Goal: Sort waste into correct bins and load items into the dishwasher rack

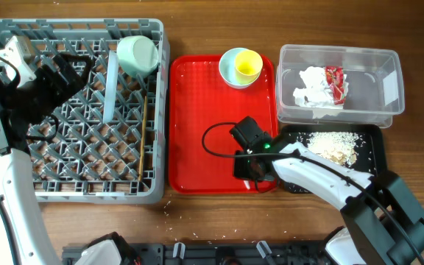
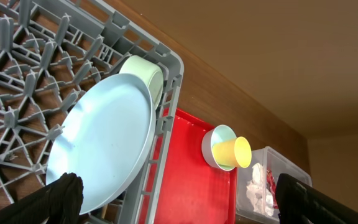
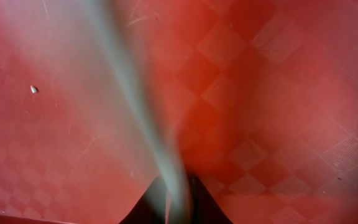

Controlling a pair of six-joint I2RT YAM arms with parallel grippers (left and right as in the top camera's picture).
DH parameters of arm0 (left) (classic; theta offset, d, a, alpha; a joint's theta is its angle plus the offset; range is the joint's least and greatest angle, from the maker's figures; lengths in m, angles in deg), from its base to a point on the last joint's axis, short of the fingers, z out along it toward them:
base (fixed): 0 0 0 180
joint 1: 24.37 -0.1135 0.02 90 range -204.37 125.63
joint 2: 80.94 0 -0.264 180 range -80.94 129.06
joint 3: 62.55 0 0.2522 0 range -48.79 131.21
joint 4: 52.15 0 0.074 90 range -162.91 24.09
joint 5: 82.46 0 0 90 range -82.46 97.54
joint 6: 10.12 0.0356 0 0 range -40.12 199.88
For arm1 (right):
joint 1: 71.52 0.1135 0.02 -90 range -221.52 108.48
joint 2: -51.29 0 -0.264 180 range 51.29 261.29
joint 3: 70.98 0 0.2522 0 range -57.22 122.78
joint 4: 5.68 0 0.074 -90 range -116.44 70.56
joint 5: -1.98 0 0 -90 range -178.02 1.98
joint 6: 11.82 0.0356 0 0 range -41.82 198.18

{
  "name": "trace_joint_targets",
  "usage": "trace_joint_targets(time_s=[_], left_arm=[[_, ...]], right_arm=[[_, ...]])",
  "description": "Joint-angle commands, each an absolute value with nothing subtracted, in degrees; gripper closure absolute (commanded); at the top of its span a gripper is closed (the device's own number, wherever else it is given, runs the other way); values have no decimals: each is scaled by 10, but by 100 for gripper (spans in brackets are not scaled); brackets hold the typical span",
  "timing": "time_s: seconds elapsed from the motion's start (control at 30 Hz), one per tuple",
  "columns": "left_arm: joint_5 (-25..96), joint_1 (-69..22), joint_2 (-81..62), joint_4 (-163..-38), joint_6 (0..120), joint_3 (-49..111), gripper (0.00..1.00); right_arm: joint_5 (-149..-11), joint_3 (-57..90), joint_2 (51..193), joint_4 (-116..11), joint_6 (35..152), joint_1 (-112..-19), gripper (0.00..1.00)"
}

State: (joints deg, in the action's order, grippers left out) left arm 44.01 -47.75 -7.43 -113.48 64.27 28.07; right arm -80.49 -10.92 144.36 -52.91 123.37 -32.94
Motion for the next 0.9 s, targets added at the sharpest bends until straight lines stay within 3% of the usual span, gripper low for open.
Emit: trace_joint_targets(time_s=[0.0,0.1,0.13,0.17,0.3,0.37,0.47,0.53,0.7,0.87], left_arm=[[445,-482,-73,-1134,640,281,0],[445,-482,-73,-1134,640,281,0],[445,-482,-73,-1133,640,281,0],[445,-482,-73,-1133,640,281,0],[445,-482,-73,-1134,640,281,0],[445,-482,-73,-1133,640,281,0],[445,-482,-73,-1133,640,281,0],[445,-482,-73,-1134,640,281,0],[445,-482,-73,-1134,640,281,0],[445,-482,-73,-1134,640,281,0]], right_arm=[[-789,-118,1445,-536,1231,-335,86],[-789,-114,1443,-548,1231,-341,86],[-788,-113,1443,-549,1231,-345,94],[-785,-107,1443,-550,1230,-345,96],[-698,-34,1419,-541,1192,-352,96],[-621,2,1403,-491,1197,-352,96],[-553,14,1392,-324,1295,-338,95],[-608,14,1396,-213,1337,-305,96],[-795,14,1427,-182,1367,-206,96],[-831,15,1474,-120,1367,-163,96]])
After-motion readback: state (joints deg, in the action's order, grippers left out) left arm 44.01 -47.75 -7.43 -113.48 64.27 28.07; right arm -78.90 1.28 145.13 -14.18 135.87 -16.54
